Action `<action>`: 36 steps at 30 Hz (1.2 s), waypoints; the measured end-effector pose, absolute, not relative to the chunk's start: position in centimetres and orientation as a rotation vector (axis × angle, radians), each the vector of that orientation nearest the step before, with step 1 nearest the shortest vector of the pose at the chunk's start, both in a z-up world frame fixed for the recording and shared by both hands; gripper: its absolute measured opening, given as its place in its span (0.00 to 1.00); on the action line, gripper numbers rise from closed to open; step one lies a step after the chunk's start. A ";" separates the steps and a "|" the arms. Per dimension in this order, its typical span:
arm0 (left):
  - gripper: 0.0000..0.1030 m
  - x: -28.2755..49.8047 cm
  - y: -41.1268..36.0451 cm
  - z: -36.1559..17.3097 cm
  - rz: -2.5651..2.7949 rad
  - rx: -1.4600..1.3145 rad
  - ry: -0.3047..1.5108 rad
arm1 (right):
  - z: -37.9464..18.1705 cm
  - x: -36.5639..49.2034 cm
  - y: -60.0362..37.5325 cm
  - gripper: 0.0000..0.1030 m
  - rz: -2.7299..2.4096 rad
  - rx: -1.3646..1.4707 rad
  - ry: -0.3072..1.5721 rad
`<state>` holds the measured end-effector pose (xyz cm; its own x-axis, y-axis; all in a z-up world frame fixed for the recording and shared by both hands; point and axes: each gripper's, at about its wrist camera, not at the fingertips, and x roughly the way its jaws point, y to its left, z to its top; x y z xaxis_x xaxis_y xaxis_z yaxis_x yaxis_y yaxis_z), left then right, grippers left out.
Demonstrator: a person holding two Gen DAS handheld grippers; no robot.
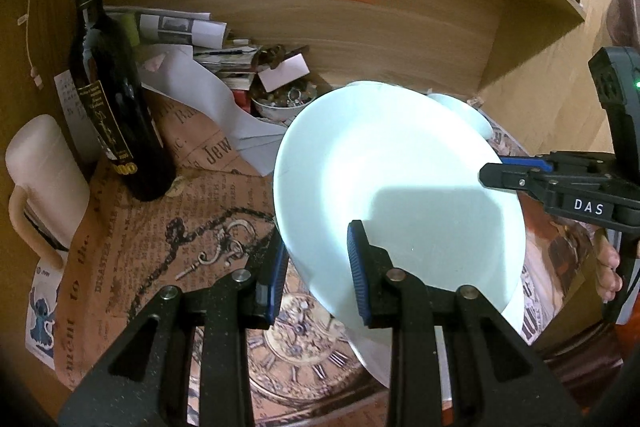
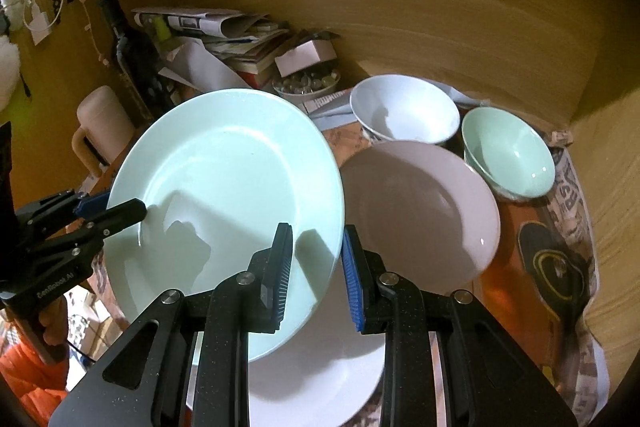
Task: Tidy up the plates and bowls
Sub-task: 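Lift the mint green plate with the left tool toward the plate stack, then lower the mint green plate onto the white plate and open the left tool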
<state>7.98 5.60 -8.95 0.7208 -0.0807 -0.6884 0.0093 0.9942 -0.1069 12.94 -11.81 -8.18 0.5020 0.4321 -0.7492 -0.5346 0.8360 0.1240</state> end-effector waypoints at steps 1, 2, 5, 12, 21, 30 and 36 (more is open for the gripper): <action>0.28 7.7 5.4 -8.9 -0.054 -0.101 0.772 | -8.3 12.8 -12.0 0.22 0.585 -0.128 0.867; 0.28 7.6 5.2 -9.0 -0.055 -0.100 0.773 | -8.3 12.6 -12.2 0.22 0.584 -0.126 0.867; 0.28 7.2 4.5 -9.2 -0.059 -0.098 0.779 | -8.7 12.0 -12.7 0.22 0.582 -0.121 0.872; 0.28 6.5 3.5 -10.0 -0.065 -0.090 0.807 | -10.0 11.0 -13.8 0.22 0.579 -0.100 0.897; 0.28 5.8 2.5 -11.4 -0.063 -0.079 0.845 | -12.0 9.9 -14.7 0.22 0.580 -0.085 0.934; 0.28 5.7 2.3 -13.2 -0.053 -0.076 0.892 | -13.7 9.6 -15.1 0.22 0.592 -0.074 0.984; 0.28 5.9 2.6 -14.3 -0.049 -0.077 0.918 | -14.5 9.7 -15.1 0.22 0.594 -0.067 1.012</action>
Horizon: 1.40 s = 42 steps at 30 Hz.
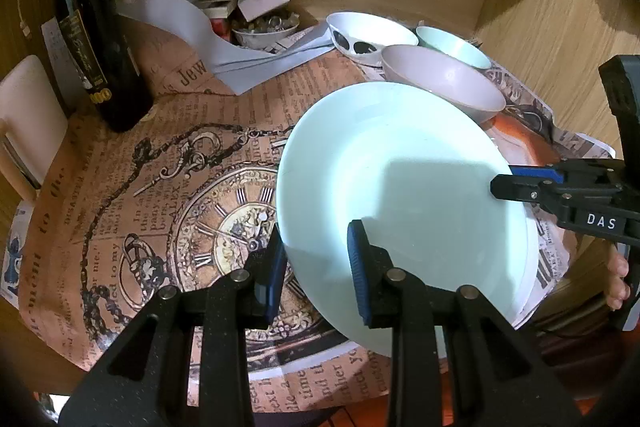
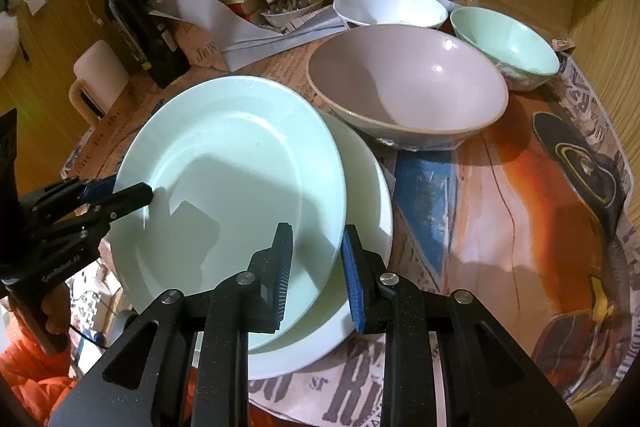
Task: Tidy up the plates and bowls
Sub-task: 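Lower the mint green plate onto the white plate and open the left tool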
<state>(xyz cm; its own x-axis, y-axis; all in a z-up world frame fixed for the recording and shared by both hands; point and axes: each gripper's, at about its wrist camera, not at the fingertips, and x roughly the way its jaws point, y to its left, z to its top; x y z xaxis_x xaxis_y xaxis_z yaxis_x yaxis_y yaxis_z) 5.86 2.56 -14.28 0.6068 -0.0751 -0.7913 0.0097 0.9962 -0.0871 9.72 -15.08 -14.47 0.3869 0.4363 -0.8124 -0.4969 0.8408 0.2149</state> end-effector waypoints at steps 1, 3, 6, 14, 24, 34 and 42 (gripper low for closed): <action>0.28 5.9 2.6 -14.4 -0.051 -0.077 0.920 | -14.5 9.7 -15.1 0.22 0.593 -0.065 1.014; 0.28 6.1 2.5 -14.5 -0.054 -0.073 0.923 | -14.6 9.7 -15.2 0.22 0.587 -0.065 1.015; 0.29 6.4 2.5 -14.7 -0.062 -0.071 0.927 | -14.7 9.8 -15.3 0.22 0.583 -0.059 1.020; 0.30 7.3 2.3 -15.4 -0.076 -0.073 0.941 | -14.7 9.6 -15.8 0.25 0.580 -0.048 1.022; 0.32 7.7 2.1 -15.7 -0.086 -0.055 0.931 | -14.5 8.9 -15.8 0.25 0.556 -0.088 1.002; 0.36 7.5 1.9 -15.7 -0.083 -0.020 0.903 | -14.5 8.6 -15.5 0.25 0.538 -0.142 0.984; 0.42 7.6 2.3 -16.0 -0.085 -0.037 0.901 | -14.1 8.2 -15.1 0.26 0.493 -0.202 0.961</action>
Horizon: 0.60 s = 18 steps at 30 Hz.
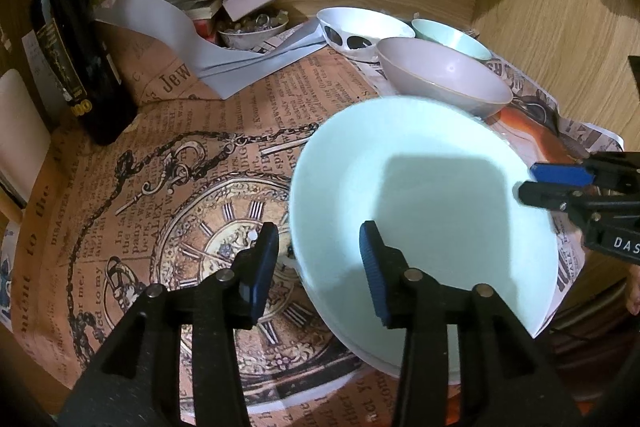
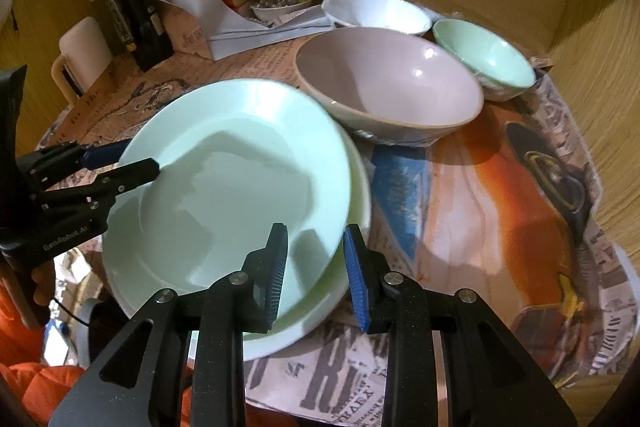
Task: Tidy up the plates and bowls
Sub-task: 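Lower the mint green plate onto the white plate and open the left tool, then move the left tool to the rim of the mauve bowl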
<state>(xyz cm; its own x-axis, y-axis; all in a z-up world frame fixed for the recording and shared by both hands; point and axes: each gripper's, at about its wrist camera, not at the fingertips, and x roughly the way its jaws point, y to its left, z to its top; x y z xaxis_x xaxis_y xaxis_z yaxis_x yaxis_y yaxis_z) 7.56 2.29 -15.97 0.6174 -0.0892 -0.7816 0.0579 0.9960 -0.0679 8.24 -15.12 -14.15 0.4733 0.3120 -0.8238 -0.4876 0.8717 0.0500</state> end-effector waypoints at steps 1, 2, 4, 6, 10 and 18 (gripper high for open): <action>0.42 7.6 2.3 -16.0 -0.085 -0.039 0.902 | -13.9 8.1 -15.2 0.26 0.482 -0.209 0.950; 0.42 7.6 2.3 -16.0 -0.087 -0.039 0.902 | -13.6 8.0 -15.4 0.27 0.481 -0.206 0.940; 0.42 7.6 2.2 -16.0 -0.082 -0.040 0.904 | -13.3 8.0 -15.8 0.29 0.477 -0.199 0.934; 0.42 7.5 2.4 -15.8 -0.089 -0.047 0.901 | -13.1 7.9 -16.2 0.30 0.463 -0.194 0.919; 0.43 7.6 2.9 -14.6 -0.092 -0.061 0.877 | -12.1 8.2 -17.1 0.37 0.462 -0.136 0.887; 0.68 8.1 3.3 -10.0 -0.079 -0.051 0.757 | -8.9 9.1 -18.7 0.53 0.422 -0.058 0.749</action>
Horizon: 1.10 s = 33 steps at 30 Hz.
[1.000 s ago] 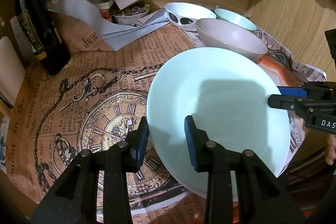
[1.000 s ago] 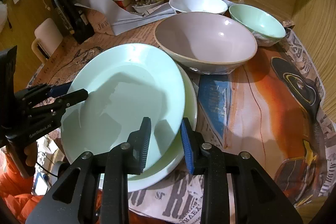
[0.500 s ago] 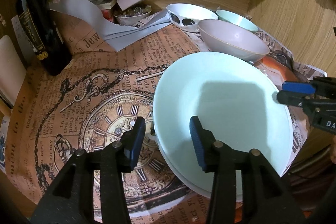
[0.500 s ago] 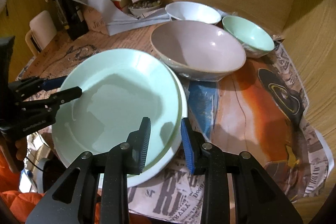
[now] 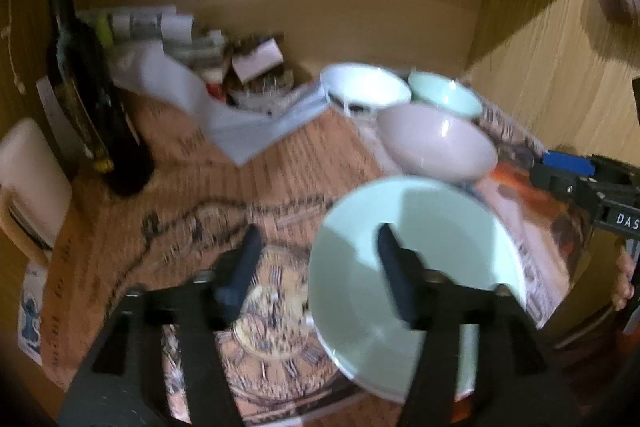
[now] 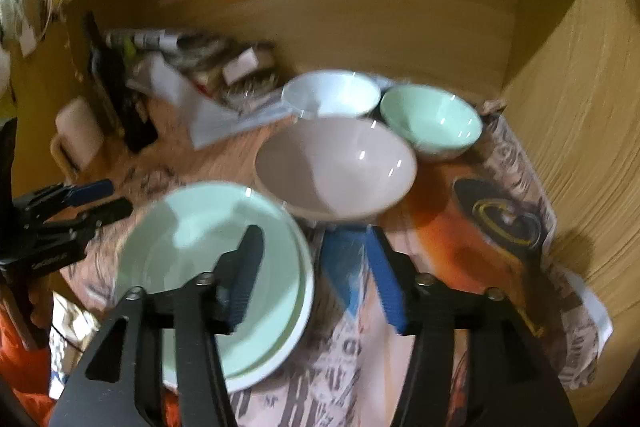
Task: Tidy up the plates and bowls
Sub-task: 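Move the left tool to the rim of the mauve bowl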
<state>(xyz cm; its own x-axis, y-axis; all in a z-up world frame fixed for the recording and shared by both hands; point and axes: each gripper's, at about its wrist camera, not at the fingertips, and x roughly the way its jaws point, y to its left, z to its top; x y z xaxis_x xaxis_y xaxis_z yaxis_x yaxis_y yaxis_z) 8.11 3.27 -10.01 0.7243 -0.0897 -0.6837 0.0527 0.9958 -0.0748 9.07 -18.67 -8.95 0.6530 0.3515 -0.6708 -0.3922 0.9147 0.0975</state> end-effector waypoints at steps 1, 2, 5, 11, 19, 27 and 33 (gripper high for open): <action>0.71 8.4 3.3 -9.5 -0.074 -0.052 0.740 | -8.7 9.2 -18.9 0.53 0.414 -0.052 0.732; 0.72 8.7 3.3 -8.9 -0.070 -0.048 0.724 | -8.4 9.3 -19.1 0.53 0.402 -0.052 0.714; 0.78 10.1 3.0 -7.7 -0.063 -0.028 0.702 | -7.7 10.0 -19.6 0.66 0.365 -0.048 0.670; 0.87 13.4 2.0 -6.4 -0.065 -0.019 0.691 | -7.4 11.5 -21.0 0.75 0.299 -0.015 0.607; 0.91 18.6 0.4 -8.0 -0.087 0.008 0.792 | -9.3 15.2 -22.6 0.81 0.263 0.027 0.656; 0.91 23.4 -1.2 -10.7 -0.128 0.017 0.896 | -11.6 18.5 -23.0 0.81 0.271 0.071 0.749; 0.90 25.1 -2.5 -12.0 -0.177 0.039 0.931 | -13.3 19.5 -22.7 0.70 0.302 0.104 0.816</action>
<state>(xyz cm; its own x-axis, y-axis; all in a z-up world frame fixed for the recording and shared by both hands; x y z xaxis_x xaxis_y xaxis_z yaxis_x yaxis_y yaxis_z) 25.12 -2.54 -12.02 0.5835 -0.1350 -0.8008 0.1685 0.9848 -0.0433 19.55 -22.73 -13.27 0.6448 0.3049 -0.7009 -0.2252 0.9521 0.2069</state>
